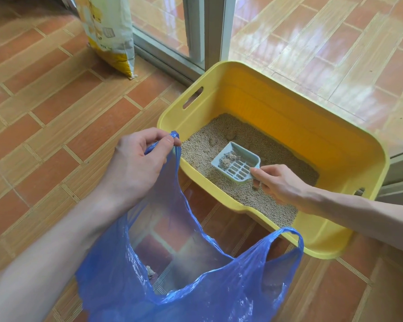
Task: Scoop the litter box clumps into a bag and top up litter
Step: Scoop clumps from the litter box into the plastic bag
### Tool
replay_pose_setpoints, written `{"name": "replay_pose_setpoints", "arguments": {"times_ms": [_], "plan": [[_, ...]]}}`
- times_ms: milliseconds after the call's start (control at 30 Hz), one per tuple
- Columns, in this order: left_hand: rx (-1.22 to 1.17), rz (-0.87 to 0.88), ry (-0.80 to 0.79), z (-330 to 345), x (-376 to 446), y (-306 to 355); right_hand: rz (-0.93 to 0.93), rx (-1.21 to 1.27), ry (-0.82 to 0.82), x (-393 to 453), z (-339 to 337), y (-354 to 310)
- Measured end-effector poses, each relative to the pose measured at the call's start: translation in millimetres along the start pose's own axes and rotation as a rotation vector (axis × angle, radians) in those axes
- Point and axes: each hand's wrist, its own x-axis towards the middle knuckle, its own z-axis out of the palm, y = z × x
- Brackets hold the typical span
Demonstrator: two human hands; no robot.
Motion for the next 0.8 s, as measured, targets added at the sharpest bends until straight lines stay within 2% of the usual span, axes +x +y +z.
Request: {"name": "replay_pose_setpoints", "arguments": {"times_ms": [567, 700, 800], "plan": [[-0.014, 0.01, -0.007, -1, 0, -1, -0.087, 0.01, 0.026, 0, 6, -3], [-0.001, 0.01, 0.002, -2, 1, -3, -0.128, -0.044, 0.06, -1, 4, -8], [-0.02, 0.011, 0.0, -2, 1, -3, -0.186, -0.067, 0.026, -4, 1, -14]]}}
